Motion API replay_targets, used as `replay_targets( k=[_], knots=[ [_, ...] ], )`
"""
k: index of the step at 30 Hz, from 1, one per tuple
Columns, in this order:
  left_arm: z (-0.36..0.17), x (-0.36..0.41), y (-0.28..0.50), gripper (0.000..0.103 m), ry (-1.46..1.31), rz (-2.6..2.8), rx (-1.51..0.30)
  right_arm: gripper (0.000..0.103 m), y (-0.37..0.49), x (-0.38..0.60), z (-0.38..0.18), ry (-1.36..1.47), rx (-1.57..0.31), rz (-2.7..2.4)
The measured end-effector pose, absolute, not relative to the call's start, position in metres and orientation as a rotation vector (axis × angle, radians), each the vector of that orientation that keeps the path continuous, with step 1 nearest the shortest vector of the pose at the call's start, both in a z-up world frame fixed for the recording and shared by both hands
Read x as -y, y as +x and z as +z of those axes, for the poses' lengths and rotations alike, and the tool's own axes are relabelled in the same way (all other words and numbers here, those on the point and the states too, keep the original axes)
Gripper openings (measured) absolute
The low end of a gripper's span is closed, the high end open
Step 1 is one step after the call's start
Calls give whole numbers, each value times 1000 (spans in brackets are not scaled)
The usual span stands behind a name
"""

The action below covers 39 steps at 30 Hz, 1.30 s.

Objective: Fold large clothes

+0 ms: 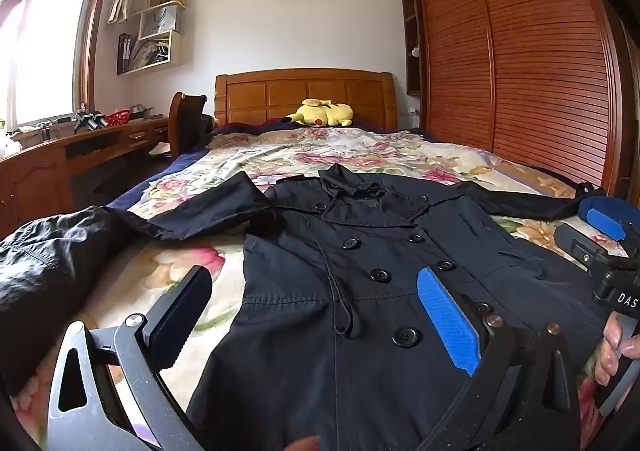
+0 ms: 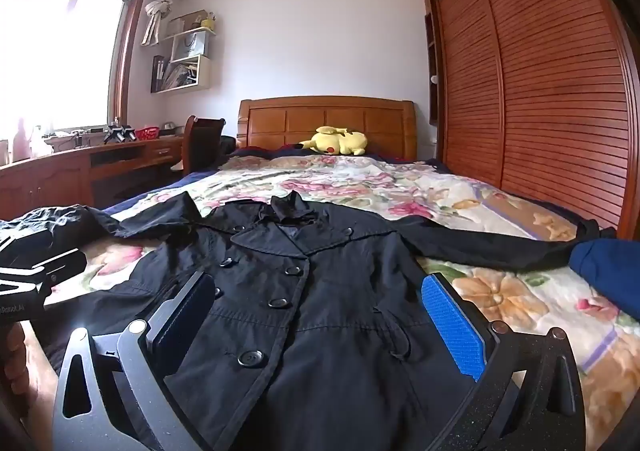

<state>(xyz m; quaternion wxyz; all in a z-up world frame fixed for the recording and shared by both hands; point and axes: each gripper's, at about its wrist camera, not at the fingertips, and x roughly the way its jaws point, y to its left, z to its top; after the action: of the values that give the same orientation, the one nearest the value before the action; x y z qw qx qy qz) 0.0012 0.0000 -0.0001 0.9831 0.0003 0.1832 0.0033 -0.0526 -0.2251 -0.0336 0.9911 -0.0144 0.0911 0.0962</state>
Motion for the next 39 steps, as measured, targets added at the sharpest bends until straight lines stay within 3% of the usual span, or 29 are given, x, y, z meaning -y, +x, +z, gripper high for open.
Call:
replay_targets(
  k=[39],
  knots=[
    [2,3,-6,103,12,15,-336,103,-53,226,-34,-22,-201,198]
  ],
)
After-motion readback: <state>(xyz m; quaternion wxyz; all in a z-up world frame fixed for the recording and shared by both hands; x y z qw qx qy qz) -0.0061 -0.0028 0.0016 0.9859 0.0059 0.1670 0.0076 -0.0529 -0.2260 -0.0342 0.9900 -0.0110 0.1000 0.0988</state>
